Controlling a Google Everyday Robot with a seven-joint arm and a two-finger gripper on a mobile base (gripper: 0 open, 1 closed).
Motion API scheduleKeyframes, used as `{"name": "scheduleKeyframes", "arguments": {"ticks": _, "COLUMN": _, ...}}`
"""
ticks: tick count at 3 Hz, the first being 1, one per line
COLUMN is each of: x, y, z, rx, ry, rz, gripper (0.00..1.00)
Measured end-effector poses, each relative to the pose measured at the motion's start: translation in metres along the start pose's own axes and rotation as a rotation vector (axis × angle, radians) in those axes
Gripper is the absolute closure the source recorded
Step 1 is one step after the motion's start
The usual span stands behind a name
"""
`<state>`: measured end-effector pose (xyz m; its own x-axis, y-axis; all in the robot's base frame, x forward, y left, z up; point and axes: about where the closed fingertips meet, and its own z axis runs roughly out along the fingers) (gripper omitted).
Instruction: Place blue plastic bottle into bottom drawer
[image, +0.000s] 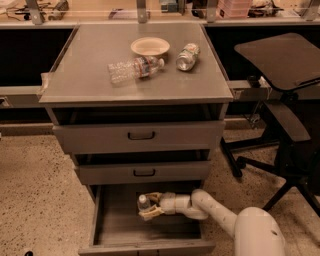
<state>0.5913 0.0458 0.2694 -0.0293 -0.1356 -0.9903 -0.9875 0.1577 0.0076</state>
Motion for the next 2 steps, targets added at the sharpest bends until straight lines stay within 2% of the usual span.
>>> {"name": "scheduleKeyframes", "arguments": {"ticks": 1, "x": 0.02, "y": 0.007, "z": 0.031, "rx": -0.035, "ry": 0.022, "rz": -0.106, "gripper": 0.76}}
{"name": "scheduleKeyframes", "arguments": {"ticks": 2, "x": 0.025, "y": 0.028, "z": 0.045, "rx": -0.06, "ry": 0.021, "rz": -0.135, "gripper": 0.53}}
